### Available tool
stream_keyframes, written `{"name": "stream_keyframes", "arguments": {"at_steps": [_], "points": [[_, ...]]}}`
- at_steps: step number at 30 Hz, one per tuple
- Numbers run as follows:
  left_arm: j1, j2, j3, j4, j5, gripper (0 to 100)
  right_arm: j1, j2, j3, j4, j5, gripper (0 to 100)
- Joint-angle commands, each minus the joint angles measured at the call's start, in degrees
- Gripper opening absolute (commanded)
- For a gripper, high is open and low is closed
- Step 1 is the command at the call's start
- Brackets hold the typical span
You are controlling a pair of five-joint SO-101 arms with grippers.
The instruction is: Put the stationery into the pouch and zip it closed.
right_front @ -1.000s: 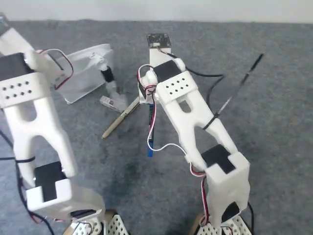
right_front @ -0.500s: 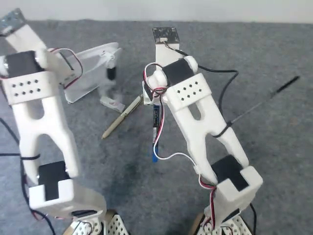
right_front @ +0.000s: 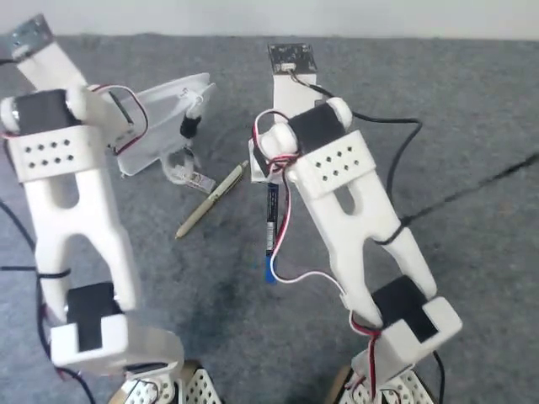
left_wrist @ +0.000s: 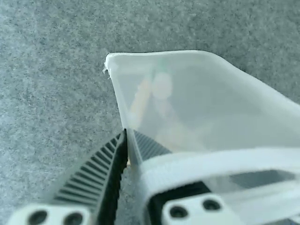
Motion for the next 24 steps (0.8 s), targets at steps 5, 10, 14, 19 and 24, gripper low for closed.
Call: {"name": "stream_keyframes", "arguments": {"at_steps": [5,10,14,19,24], "points": [[0.7,-6.1,1.1,-0.5,-0.4,1,-0.1,-7.5,-1.8,2.7,-0.3,0.6],[0.7,-6.0,1.1,-0.7,-0.4,1,-0.2,-10.2,-1.8,3.0,-0.3,0.6],[0.7,-6.0,1.1,-0.8,-0.4,1,-1.7,-13.1,-1.8,2.6,-0.3,0.6],[0.7,-6.0,1.1,-0.8,-0.4,1,-5.7,-17.4,-1.8,0.6,-0.4,0.6],[0.7,-6.0,1.1,-0.8,-0.4,1,-7.6,-18.8,-1.8,-2.9,-0.4,0.6]]}}
